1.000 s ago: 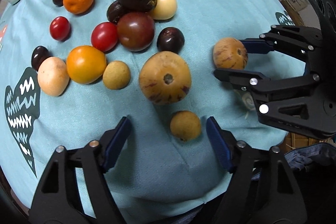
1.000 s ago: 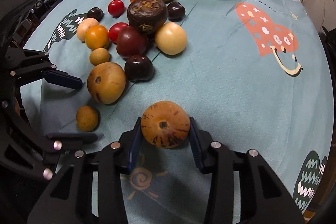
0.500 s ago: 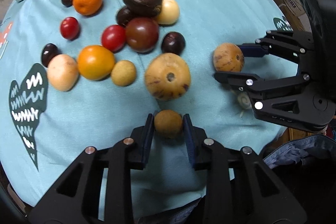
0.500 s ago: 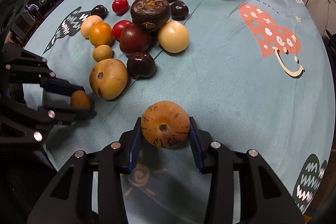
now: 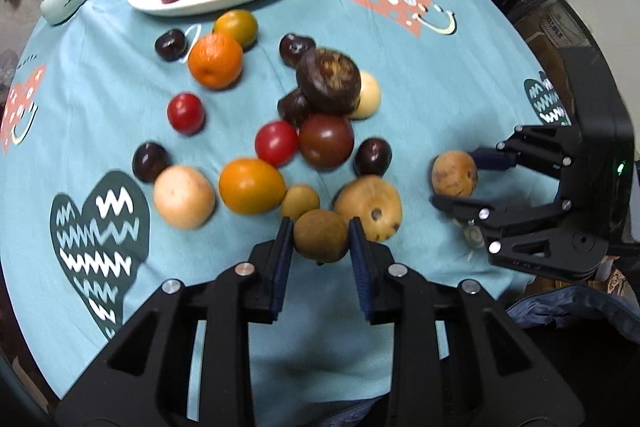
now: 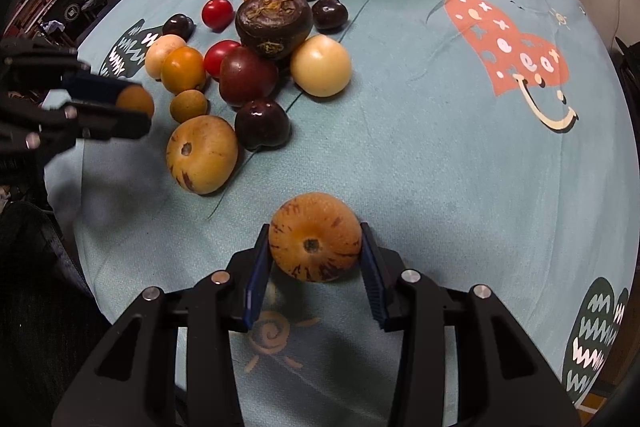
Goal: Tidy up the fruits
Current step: 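Carry the pepino and kiwi in both tools over the white plate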
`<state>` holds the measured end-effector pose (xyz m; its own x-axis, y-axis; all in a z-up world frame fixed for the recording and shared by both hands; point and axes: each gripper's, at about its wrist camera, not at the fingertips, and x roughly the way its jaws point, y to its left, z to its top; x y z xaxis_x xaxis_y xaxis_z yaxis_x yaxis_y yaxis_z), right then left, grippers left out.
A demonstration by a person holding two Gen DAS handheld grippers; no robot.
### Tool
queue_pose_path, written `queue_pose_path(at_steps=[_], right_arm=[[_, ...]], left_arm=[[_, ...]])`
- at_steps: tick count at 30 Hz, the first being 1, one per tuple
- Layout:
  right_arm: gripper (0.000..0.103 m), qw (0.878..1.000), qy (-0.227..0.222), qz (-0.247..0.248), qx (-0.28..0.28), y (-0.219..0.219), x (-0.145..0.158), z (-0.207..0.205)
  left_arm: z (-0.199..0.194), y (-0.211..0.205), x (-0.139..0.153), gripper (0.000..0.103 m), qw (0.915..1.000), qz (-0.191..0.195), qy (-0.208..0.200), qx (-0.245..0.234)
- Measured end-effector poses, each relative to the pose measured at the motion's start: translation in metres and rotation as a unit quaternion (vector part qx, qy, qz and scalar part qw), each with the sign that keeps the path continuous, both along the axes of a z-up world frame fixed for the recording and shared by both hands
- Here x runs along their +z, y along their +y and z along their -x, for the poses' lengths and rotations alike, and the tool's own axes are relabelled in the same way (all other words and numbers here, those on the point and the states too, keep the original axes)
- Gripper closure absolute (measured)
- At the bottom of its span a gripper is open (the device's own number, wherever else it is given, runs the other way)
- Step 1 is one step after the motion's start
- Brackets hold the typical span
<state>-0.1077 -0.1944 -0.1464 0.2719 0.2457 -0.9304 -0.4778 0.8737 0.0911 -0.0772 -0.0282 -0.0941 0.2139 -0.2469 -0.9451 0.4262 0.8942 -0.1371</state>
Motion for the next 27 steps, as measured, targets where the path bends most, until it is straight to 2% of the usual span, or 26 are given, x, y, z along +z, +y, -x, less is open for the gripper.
queue_pose_path(at_steps=[7, 15, 20, 27], right_arm=[[0.061, 1.000, 0.014, 0.002, -0.016, 0.003, 0.004, -0.003], [0.061, 0.999, -0.015, -0.032, -0.028, 0.015, 0.043, -0.016], [0.061, 0.997, -0.038, -0.065, -0.030, 0.027, 0.072, -0.027], [0.061, 0.994, -0.054, -0.087, -0.034, 0.037, 0.085, -0.048]], left_arm=[[-0.020, -0.004, 0.000, 0.075, 0.9998, 0.001, 0.000, -0.021], [-0.040, -0.001, 0.011, 0.075, 0.9993, -0.005, -0.031, -0.020], [-0.053, 0.005, 0.017, 0.075, 0.9990, -0.007, -0.043, -0.009], [-0.071, 0.021, 0.017, 0.075, 0.9988, -0.015, -0.039, 0.027]])
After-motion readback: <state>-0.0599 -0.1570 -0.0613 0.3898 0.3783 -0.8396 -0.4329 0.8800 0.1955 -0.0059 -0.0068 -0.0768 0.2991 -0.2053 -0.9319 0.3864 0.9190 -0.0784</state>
